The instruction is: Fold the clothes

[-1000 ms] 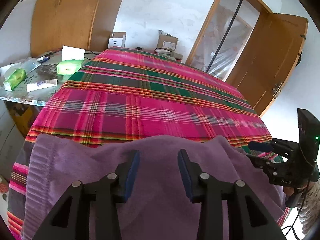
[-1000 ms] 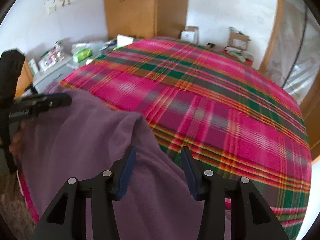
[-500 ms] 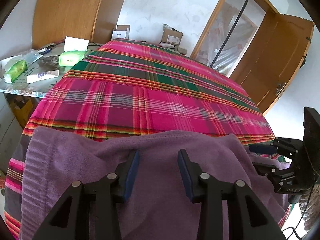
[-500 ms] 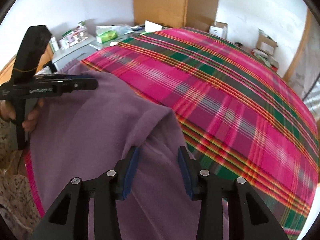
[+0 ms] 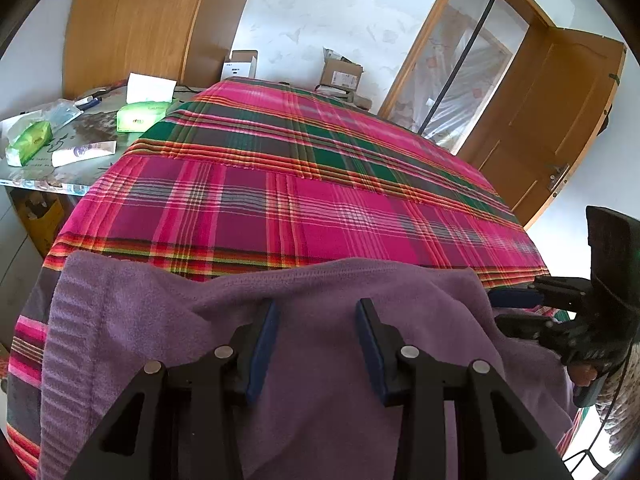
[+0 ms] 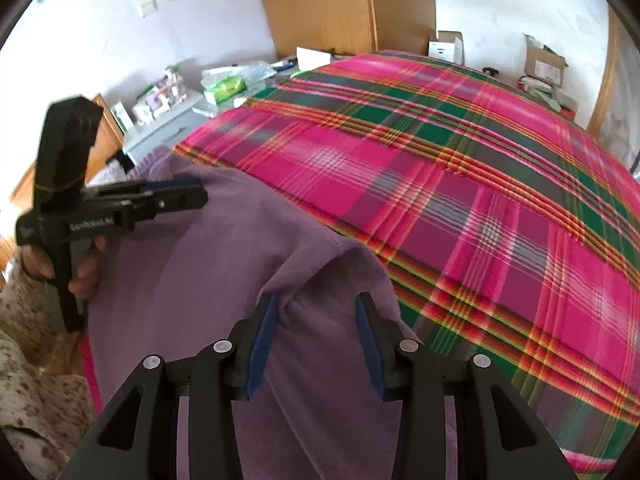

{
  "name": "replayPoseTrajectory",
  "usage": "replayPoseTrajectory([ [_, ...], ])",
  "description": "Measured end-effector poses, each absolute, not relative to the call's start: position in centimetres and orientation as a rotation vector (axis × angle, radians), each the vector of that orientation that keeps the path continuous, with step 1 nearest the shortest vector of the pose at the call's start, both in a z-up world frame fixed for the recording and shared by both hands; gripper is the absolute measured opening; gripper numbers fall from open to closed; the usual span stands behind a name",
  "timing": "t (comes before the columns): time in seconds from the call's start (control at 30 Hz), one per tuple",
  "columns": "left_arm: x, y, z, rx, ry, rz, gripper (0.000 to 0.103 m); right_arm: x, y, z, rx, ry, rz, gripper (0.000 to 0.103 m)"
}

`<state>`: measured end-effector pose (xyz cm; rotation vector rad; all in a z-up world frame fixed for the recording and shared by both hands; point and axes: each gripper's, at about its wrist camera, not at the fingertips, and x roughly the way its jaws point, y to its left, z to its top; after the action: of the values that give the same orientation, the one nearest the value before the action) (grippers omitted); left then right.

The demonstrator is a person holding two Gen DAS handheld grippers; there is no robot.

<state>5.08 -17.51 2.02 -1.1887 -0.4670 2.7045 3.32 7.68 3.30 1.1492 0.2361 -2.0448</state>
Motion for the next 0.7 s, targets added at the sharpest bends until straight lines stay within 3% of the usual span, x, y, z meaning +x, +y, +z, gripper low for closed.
replayPoseTrajectory([
  [0.17,5.1,-17.5,1.9,-1.176,-0.464,2.705,0.041,2.3,8.4,3.3,1.215,0.019,-1.929,0.042],
  [0.7,5.2,-18.0,1.8,-1.159,-0.476,2.670,0.041,-0.9,4.9,1.6,1.354,-0.125,-1.716,0.043],
])
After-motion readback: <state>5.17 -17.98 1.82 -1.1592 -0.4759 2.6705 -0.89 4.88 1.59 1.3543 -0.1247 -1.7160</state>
